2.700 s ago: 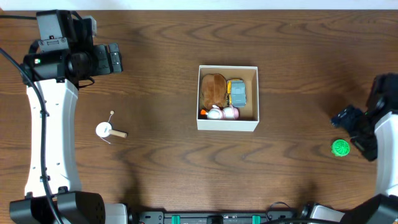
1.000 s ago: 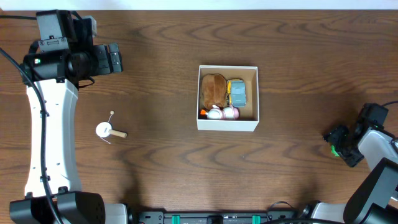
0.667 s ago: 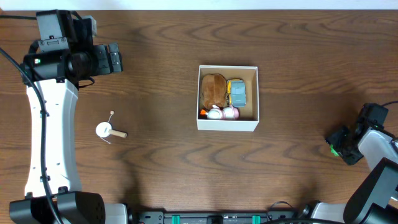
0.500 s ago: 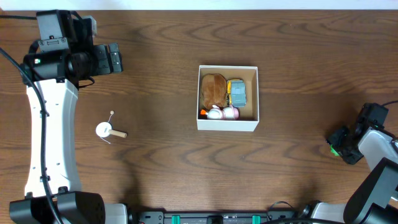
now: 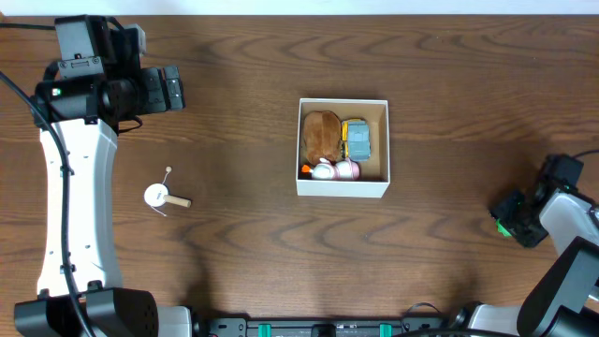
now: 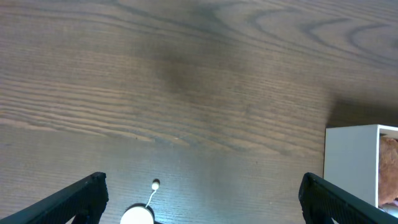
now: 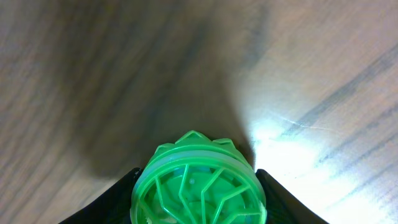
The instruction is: Pack container
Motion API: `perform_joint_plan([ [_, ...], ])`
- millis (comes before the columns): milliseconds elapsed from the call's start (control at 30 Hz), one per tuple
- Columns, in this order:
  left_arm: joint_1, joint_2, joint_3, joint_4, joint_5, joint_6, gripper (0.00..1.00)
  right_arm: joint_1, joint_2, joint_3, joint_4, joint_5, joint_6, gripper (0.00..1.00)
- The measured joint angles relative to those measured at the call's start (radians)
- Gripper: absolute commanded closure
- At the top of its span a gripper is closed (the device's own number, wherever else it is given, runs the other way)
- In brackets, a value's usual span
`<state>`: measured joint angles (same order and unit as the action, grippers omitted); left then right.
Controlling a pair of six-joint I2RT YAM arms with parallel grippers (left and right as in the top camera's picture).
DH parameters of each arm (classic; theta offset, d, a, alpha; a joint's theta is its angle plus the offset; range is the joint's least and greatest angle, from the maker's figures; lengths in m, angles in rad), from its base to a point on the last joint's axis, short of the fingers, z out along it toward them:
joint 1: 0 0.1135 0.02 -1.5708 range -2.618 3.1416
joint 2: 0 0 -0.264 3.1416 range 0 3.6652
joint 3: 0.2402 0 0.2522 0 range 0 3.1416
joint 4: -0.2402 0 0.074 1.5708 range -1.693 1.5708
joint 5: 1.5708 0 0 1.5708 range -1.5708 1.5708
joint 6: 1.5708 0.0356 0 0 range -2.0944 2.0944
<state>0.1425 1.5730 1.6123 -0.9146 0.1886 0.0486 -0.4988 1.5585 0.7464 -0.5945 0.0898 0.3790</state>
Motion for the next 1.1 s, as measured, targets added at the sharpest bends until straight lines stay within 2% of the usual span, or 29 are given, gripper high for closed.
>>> perform_joint_plan([
  [67, 0.0, 0.0, 0.0, -0.002, 0.0, 0.0, 0.02, 0.032, 0.0, 0.05, -0.048, 0.002, -0.021, 0.99],
  [267, 0.0, 0.0, 0.0, -0.017, 0.0, -0.011, 0.02, 0.168, 0.0, 0.292, -0.203, 0.009, -0.092, 0.99],
  [600, 0.0, 0.0, 0.0, -0.049, -0.005, -0.101, 0.02, 0.557, -0.001, 0.661, -0.358, -0.025, -0.309, 0.99],
  [900, 0.0, 0.0, 0.0, -0.116, -0.092, -0.225, 0.02, 0.852, 0.005, 0.7, -0.378, -0.085, -0.435, 0.99],
  [1100, 0.0, 0.0, 0.0, -0.124, -0.111, -0.262, 0.02, 0.94, 0.089, 0.7, -0.358, -0.095, -0.449, 0.96],
])
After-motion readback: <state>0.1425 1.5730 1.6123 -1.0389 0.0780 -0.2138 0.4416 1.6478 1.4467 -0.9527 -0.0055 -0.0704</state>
